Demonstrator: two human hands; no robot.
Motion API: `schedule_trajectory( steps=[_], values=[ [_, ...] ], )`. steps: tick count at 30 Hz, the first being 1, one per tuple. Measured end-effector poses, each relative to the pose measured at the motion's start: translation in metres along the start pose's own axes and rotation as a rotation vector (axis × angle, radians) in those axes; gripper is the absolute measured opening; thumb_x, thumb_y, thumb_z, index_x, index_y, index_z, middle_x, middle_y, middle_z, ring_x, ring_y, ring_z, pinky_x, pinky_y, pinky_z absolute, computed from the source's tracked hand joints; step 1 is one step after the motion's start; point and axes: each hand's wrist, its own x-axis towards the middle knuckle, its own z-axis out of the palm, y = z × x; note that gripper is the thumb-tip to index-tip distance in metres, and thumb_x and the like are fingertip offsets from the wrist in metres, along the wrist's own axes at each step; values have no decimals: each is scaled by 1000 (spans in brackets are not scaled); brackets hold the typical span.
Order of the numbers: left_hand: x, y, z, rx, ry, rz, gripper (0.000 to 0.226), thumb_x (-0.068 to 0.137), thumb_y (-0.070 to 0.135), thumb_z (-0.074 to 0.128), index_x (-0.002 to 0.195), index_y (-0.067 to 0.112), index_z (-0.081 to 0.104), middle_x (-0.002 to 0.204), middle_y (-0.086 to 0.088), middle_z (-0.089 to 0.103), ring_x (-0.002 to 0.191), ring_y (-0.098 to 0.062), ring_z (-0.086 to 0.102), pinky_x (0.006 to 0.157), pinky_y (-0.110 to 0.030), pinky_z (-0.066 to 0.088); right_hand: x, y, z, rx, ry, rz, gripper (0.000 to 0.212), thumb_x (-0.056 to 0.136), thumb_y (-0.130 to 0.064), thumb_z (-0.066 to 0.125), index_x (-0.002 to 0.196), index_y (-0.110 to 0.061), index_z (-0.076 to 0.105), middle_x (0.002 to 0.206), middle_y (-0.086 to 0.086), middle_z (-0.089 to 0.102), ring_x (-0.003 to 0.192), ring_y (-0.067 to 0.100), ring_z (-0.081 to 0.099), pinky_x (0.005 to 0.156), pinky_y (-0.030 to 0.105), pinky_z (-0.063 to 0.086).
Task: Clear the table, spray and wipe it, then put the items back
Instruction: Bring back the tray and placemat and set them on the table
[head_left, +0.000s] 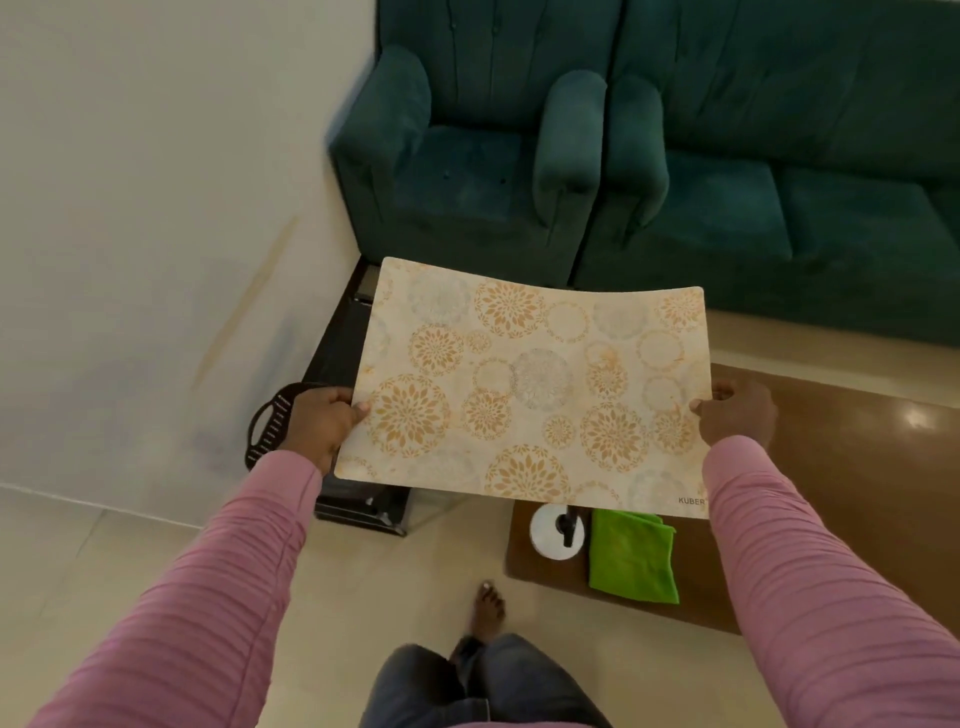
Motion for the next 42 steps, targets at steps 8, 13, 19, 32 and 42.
schedule_trajectory(
  steps=[8,13,19,32,42],
  values=[
    [-59,-27,108,28,-56,44,11,91,8,67,94,18,66,95,-5,71,88,-24,70,79,-46,59,29,101,-83,-17,53,33,35,79,-4,73,112,-7,65,107,13,69,81,21,56,74,30,45],
    [-103,-35,166,56,-95,31,15,92,7,65,86,21,62,88,-3,70,81,-21,68,66,-35,55,48,145,-142,-23,71,65,33,78,-4,74,110,-7,66,106,13,70,88,26,63,77,32,48],
    [-139,-30,243,80,-108,-6,15,89,5,68,84,19,65,95,-8,71,84,-23,69,80,-43,58,91,195,-196,-50,96,83,29,79,-7,75,107,-7,66,104,14,69,80,22,54,75,32,44],
    [-169,-20,502,139,-172,-177,18,91,-3,62,106,6,67,122,-17,66,109,-35,63,88,-45,53,288,325,-304,-190,-1,132,29,80,-11,74,107,-5,65,103,15,67,80,24,52,70,32,42],
    [-96,-79,624,348,-141,-281,19,86,7,71,104,2,69,114,-22,68,104,-39,66,92,-51,54,387,424,-267,-330,-13,183,25,80,-17,74,101,-7,64,93,13,66,75,27,56,74,43,51]
  ],
)
